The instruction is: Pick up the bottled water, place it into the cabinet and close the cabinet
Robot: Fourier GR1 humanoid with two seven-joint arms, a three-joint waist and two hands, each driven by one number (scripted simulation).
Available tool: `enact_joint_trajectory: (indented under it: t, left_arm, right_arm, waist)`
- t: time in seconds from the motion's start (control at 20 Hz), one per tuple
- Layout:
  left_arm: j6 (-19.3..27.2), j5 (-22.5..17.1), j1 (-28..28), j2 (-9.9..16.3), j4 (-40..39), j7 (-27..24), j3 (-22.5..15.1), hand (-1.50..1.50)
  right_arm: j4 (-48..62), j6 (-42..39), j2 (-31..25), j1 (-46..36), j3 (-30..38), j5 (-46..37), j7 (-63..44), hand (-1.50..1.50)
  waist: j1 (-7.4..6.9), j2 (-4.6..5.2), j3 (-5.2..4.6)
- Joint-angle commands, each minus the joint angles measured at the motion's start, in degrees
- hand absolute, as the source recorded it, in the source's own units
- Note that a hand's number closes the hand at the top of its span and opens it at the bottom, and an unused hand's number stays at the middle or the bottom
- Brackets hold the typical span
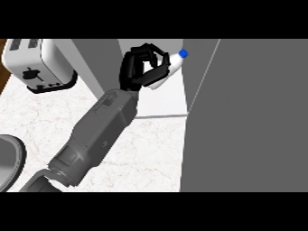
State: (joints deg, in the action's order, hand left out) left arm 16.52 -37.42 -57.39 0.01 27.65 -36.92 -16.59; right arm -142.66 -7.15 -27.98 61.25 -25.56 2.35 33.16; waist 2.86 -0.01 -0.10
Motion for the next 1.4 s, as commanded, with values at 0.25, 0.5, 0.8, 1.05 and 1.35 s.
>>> enact_joint_trajectory:
  t: [0.25, 0.5, 0.8, 1.05, 1.35]
  left_arm:
    - [-8.0, -7.8, 16.2, 0.0, 18.9, 3.5, -12.9, -1.5]
    - [-5.9, -4.7, 29.3, 0.7, 31.2, 4.5, -18.4, -1.5]
    - [-3.1, -4.2, 44.7, 9.7, 47.3, 4.1, -20.7, -1.5]
    - [-7.9, -5.7, 55.3, 18.7, 56.9, 1.0, -19.4, -1.5]
    - [-14.2, -6.3, 62.6, 26.8, 62.0, -1.5, -18.7, -1.5]
  right_arm:
    - [-10.3, 3.0, -0.9, 3.0, -1.9, -2.5, -4.5, -1.5]
    - [-9.7, 5.4, -0.4, 4.8, -3.7, -4.5, -3.3, -1.5]
    - [-10.0, 6.8, -1.6, 5.3, -4.0, -4.6, -2.8, -1.5]
    - [-6.6, 2.7, -7.7, 2.5, -6.3, -9.6, -2.8, 1.5]
    - [-8.3, -2.2, -17.2, -3.9, -5.4, -14.9, -4.1, 1.5]
  waist:
    - [-1.9, -0.69, -0.05]
    - [-4.2, -1.22, -0.01]
    - [-5.0, -1.07, 0.0]
    - [-5.59, -0.88, -0.1]
    - [-7.39, -1.28, -0.41]
